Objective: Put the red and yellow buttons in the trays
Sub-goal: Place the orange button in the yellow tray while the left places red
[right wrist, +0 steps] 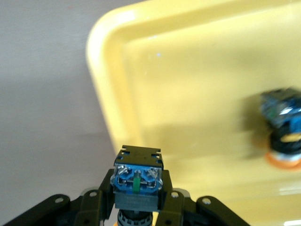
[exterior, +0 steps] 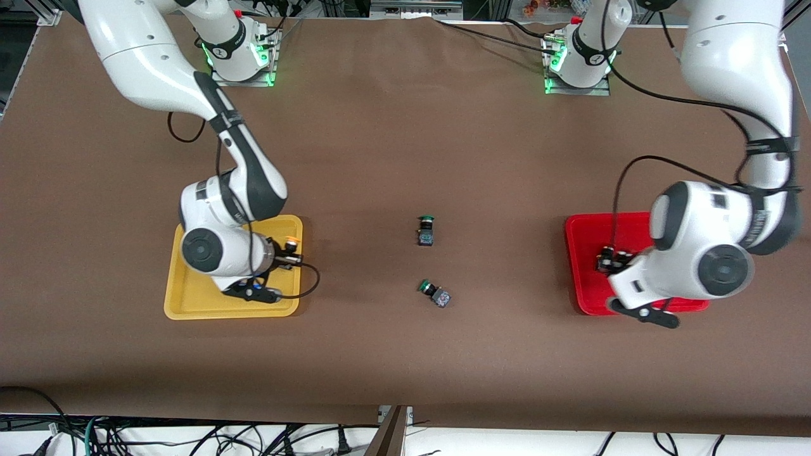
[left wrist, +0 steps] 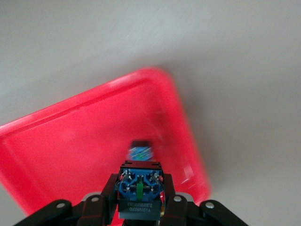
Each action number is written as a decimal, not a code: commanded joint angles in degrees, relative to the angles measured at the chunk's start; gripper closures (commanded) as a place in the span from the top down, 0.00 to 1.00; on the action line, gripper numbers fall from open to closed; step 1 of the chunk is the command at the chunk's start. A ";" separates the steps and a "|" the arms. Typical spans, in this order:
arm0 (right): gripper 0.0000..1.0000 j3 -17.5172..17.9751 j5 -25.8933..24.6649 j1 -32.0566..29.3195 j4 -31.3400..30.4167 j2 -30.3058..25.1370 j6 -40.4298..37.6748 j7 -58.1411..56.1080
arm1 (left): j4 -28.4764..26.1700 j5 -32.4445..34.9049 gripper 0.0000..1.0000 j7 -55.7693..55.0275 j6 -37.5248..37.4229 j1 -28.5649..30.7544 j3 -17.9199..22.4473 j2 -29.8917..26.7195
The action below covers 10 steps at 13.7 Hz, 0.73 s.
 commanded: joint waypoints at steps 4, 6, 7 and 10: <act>0.76 -1.93 -0.57 -0.58 -0.99 1.71 0.20 -4.70 | -15.68 3.81 0.12 13.96 18.18 6.27 -0.77 -1.50; 1.00 -2.02 -0.66 -0.58 -0.29 1.02 -0.14 -5.48 | -16.22 3.81 0.13 14.05 18.55 6.36 -0.77 -1.41; 1.00 -2.11 -0.66 -0.49 0.32 -0.03 -0.58 -5.83 | -16.31 3.81 0.17 14.14 18.55 6.45 -0.77 -1.41; 1.00 -2.90 -0.57 -0.93 0.59 -6.78 -4.08 -6.01 | -16.57 3.81 1.00 14.49 18.47 7.41 -0.77 -1.58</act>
